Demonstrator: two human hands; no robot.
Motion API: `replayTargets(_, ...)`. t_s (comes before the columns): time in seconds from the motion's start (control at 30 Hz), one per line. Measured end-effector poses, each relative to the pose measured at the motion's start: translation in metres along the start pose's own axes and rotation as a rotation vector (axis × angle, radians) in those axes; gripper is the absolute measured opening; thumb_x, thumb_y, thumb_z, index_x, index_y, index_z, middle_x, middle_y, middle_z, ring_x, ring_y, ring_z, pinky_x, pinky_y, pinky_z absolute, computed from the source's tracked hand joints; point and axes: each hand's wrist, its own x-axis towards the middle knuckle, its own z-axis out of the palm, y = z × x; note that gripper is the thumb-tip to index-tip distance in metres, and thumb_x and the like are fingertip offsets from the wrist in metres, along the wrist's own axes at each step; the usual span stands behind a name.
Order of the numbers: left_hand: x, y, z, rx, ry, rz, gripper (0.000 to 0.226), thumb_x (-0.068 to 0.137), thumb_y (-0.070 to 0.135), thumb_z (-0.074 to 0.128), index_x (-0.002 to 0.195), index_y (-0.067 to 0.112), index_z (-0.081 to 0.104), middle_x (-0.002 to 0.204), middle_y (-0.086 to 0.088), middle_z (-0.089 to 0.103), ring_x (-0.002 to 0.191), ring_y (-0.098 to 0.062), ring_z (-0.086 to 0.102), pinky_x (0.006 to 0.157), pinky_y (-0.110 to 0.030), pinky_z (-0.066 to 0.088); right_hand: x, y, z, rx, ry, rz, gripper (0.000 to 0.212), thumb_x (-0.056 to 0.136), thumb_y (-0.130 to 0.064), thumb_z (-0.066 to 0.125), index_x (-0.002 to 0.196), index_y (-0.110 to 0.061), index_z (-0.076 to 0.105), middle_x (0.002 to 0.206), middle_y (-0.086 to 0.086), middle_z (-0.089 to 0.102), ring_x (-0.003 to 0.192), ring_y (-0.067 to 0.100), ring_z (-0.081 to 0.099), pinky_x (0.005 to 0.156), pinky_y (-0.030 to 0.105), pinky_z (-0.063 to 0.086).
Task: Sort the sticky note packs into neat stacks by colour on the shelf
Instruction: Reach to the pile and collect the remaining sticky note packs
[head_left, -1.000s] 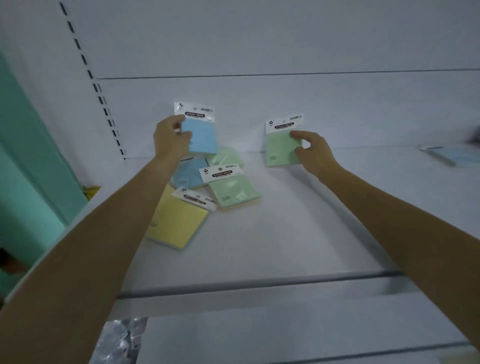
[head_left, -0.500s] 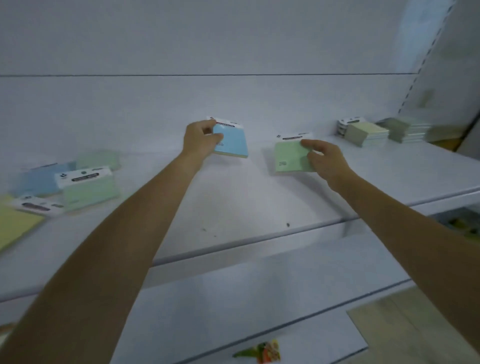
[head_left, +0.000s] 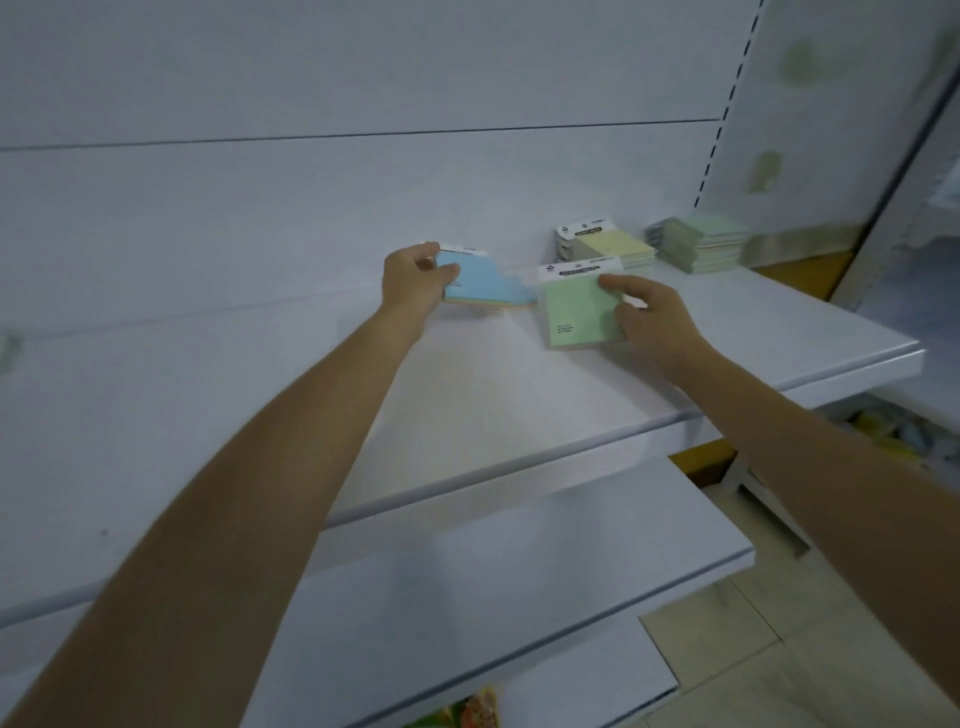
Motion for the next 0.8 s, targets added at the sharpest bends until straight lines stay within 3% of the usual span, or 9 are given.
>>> replayTargets(0.1, 0.021, 0.0, 0.022, -0.009, -0.014, 0.005, 0.05, 0.077, 0.002, 0.068, 0.125, 0.0, 0.054, 0.098, -0.008, 0.052, 0.092, -0.02, 0.054, 0.101, -0.043, 0.048, 0.021, 0.006, -0.003, -0.01, 0.008, -0.02, 0.045, 0.087, 0.004, 0.037, 0.125, -0.011, 0.056, 0.111, 0.002, 0.052, 0.064, 0.012, 0.046, 0.047, 0.002, 0.036)
replayTargets(0.3, 0.047, -0.009, 0.051, 0.099, 0.002, -0.012, 0.048, 0.078, 0.005, 0.068, 0.124, 0.0, 0.055, 0.12, -0.018, 0.059, 0.108, -0.026, 0.058, 0.103, -0.038, 0.046, 0.056, 0.012, -0.009, -0.006, -0.015, -0.057, 0.046, 0.086, 0.006, 0.037, 0.124, -0.011, 0.056, 0.113, -0.003, 0.048, 0.086, 0.019, 0.046, 0.066, 0.013, 0.038)
replayTargets(0.4, 0.05, -0.016, 0.057, 0.288, -0.008, -0.001, 0.01, 0.081, 0.009, 0.063, 0.088, 0.016, 0.063, 0.107, -0.014, 0.057, 0.102, -0.023, 0.055, 0.081, -0.019, 0.045, 0.071, 0.016, -0.008, -0.014, -0.053, -0.091, 0.046, 0.085, 0.006, 0.037, 0.123, -0.012, 0.057, 0.11, -0.002, 0.05, 0.084, 0.019, 0.044, 0.063, 0.013, 0.036)
replayTargets(0.5, 0.056, -0.02, 0.06, 0.437, -0.022, -0.045, 0.032, 0.081, 0.013, 0.063, 0.112, 0.006, 0.062, 0.117, -0.015, 0.059, 0.112, -0.026, 0.055, 0.093, -0.027, 0.042, 0.083, 0.018, -0.006, -0.001, -0.105, -0.131, 0.046, 0.085, 0.007, 0.037, 0.123, -0.01, 0.057, 0.113, 0.008, 0.055, 0.083, 0.024, 0.047, 0.065, 0.017, 0.036)
replayTargets(0.53, 0.053, -0.017, 0.061, 0.47, -0.031, -0.054, 0.034, 0.078, 0.013, 0.065, 0.111, 0.004, 0.063, 0.109, -0.015, 0.06, 0.105, -0.025, 0.056, 0.09, -0.027, 0.043, 0.087, 0.018, -0.005, 0.004, -0.123, -0.143, 0.046, 0.085, 0.007, 0.037, 0.123, -0.009, 0.056, 0.12, 0.012, 0.057, 0.086, 0.031, 0.05, 0.068, 0.02, 0.038)
replayTargets(0.6, 0.052, -0.011, 0.061, 0.492, -0.032, -0.095, 0.008, 0.069, 0.014, 0.066, 0.076, 0.011, 0.063, 0.077, -0.009, 0.053, 0.078, -0.023, 0.051, 0.068, -0.026, 0.041, 0.094, 0.018, -0.006, 0.019, -0.166, -0.159, 0.045, 0.085, 0.007, 0.037, 0.123, -0.007, 0.056, 0.125, 0.018, 0.056, 0.089, 0.038, 0.051, 0.069, 0.023, 0.038)
replayTargets(0.67, 0.053, -0.007, 0.062, 0.546, -0.027, -0.122, 0.025, 0.073, 0.009, 0.063, 0.056, 0.017, 0.046, 0.063, -0.006, 0.044, 0.067, -0.023, 0.043, 0.053, -0.025, 0.033, 0.101, 0.019, -0.01, 0.044, -0.203, -0.184, 0.046, 0.085, 0.007, 0.037, 0.124, -0.008, 0.056, 0.114, 0.01, 0.055, 0.082, 0.027, 0.045, 0.062, 0.019, 0.035)
replayTargets(0.73, 0.048, 0.001, 0.069, 0.641, 0.007, -0.121, 0.005, 0.077, 0.01, 0.062, 0.074, 0.014, 0.06, 0.086, -0.014, 0.057, 0.086, -0.028, 0.054, 0.065, -0.028, 0.044, 0.108, 0.022, -0.018, 0.057, -0.222, -0.21, 0.046, 0.085, 0.007, 0.037, 0.124, -0.011, 0.056, 0.11, 0.004, 0.052, 0.078, 0.022, 0.042, 0.058, 0.018, 0.033)
replayTargets(0.8, 0.051, 0.001, 0.076, 0.785, 0.082, -0.067, 0.032, 0.082, 0.016, 0.06, 0.114, 0.01, 0.06, 0.125, -0.021, 0.051, 0.121, -0.033, 0.045, 0.097, -0.033, 0.04, 0.114, 0.024, -0.029, 0.08, -0.219, -0.229, 0.047, 0.085, 0.006, 0.037, 0.124, -0.013, 0.056, 0.112, 0.009, 0.056, 0.067, 0.016, 0.045, 0.054, 0.014, 0.034)
